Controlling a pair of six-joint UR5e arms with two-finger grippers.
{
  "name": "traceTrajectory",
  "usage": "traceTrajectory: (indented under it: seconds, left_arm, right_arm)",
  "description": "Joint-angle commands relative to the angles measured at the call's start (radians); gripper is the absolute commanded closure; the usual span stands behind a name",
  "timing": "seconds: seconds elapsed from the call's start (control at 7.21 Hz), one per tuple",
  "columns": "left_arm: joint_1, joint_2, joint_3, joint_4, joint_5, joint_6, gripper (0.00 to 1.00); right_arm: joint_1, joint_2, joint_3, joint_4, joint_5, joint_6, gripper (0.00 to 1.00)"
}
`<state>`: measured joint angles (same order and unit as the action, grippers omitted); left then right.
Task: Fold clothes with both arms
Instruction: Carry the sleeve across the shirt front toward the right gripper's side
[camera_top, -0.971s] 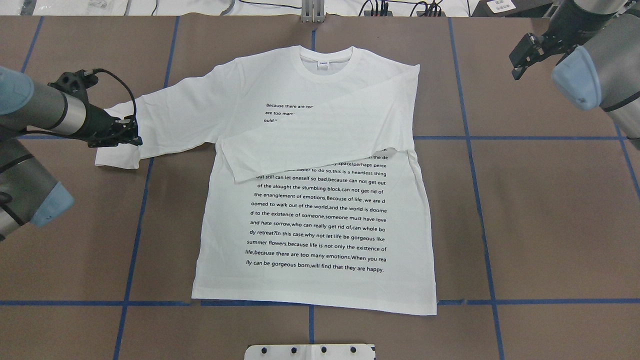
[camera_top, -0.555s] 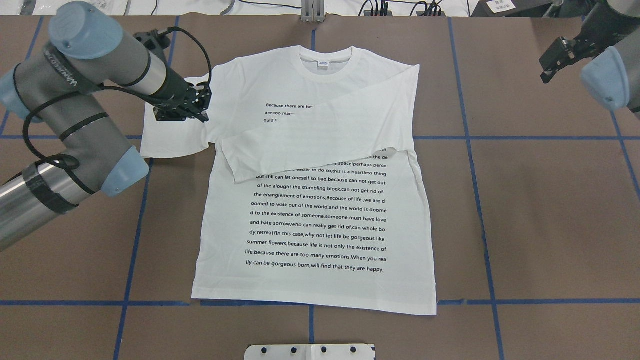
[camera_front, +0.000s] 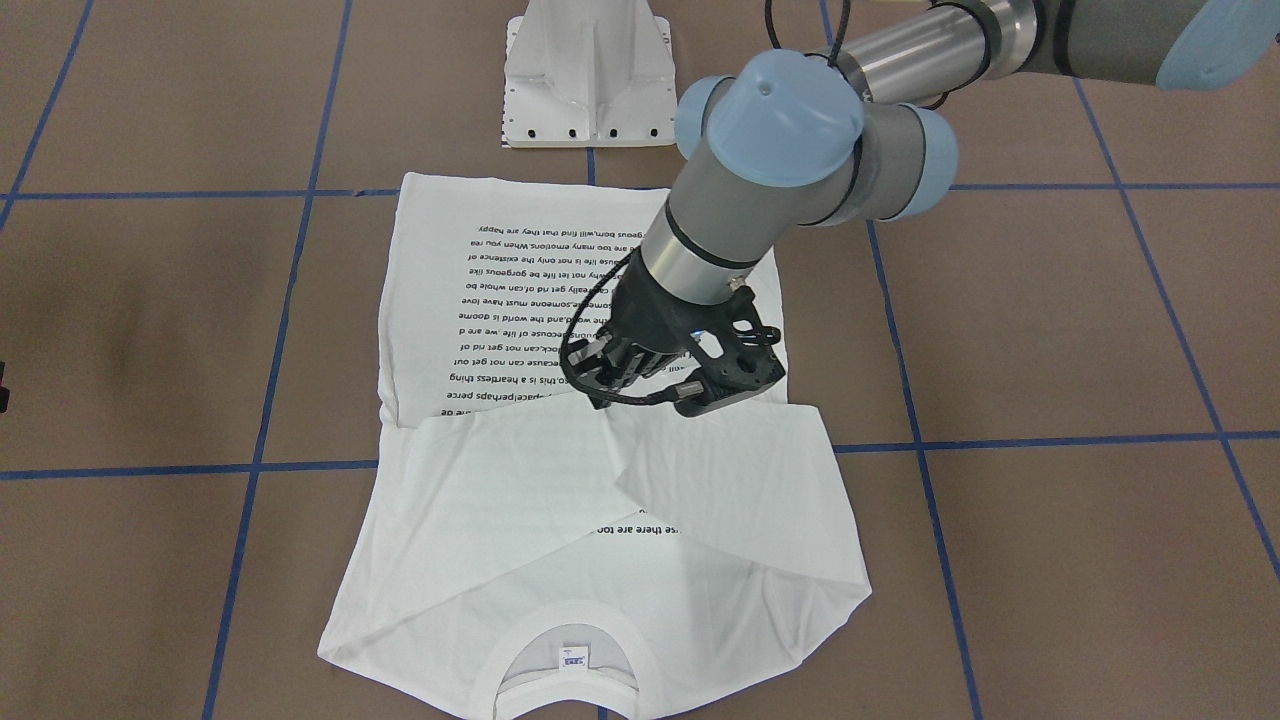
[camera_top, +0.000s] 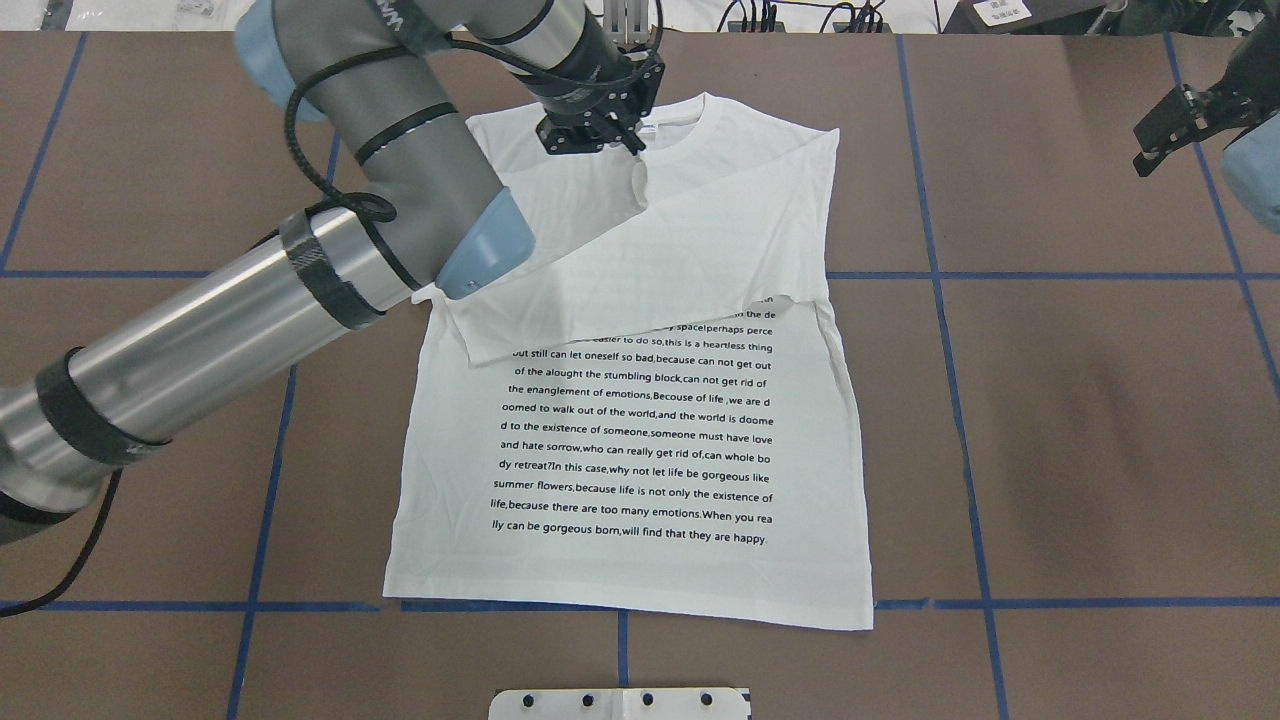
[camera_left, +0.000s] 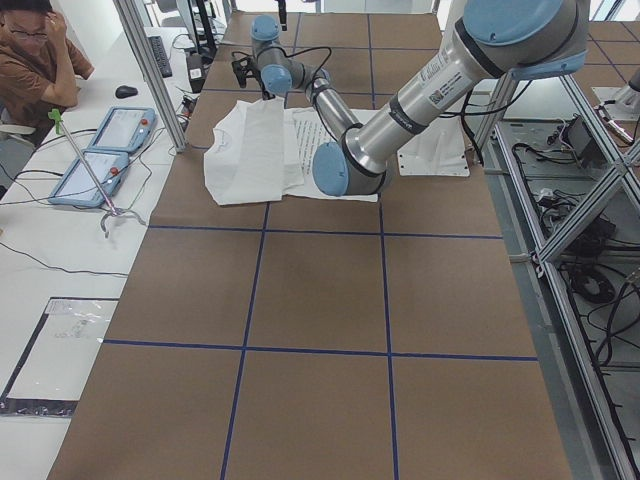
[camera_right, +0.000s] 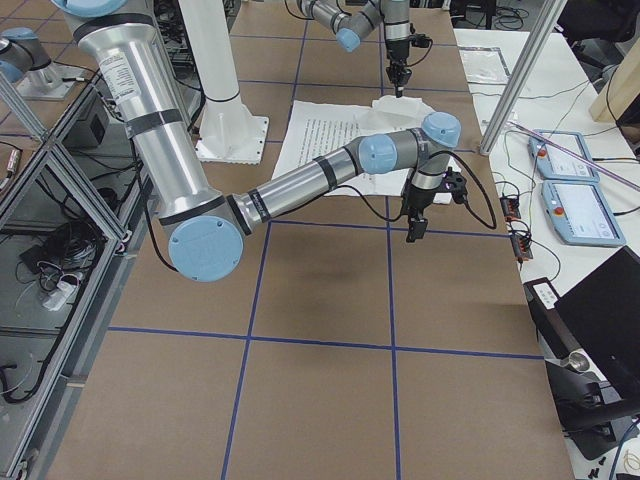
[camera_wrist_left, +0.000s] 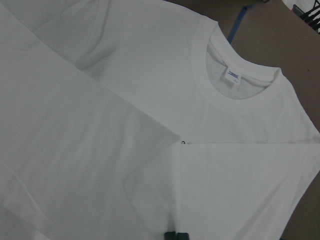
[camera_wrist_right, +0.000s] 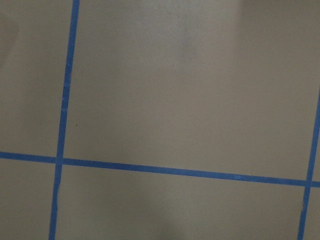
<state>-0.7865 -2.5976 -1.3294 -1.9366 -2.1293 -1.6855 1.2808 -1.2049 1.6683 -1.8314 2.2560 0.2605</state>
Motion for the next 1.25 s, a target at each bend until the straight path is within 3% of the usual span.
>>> traceTrajectory:
  seconds: [0.0, 0.42, 0.69, 1.11]
  left_arm:
    - [0.104, -0.082, 0.087, -0.106, 0.003, -0.086, 1.00]
    - [0.164, -0.079, 0.101, -0.111, 0.014, -0.109, 1.00]
    - [0.174, -0.082, 0.212, -0.229, 0.061, -0.112, 1.00]
    - [0.220, -0.082, 0.225, -0.242, 0.066, -0.112, 1.00]
  right_arm:
    - [0.003, -0.013, -0.004, 0.003, 0.007, 0.000, 0.00]
    - [0.003, -0.022, -0.012, 0.015, 0.005, 0.005, 0.00]
    - [0.003, -0.022, -0.025, 0.015, 0.005, 0.009, 0.00]
    - [0.002, -0.013, -0.050, 0.023, 0.005, 0.008, 0.00]
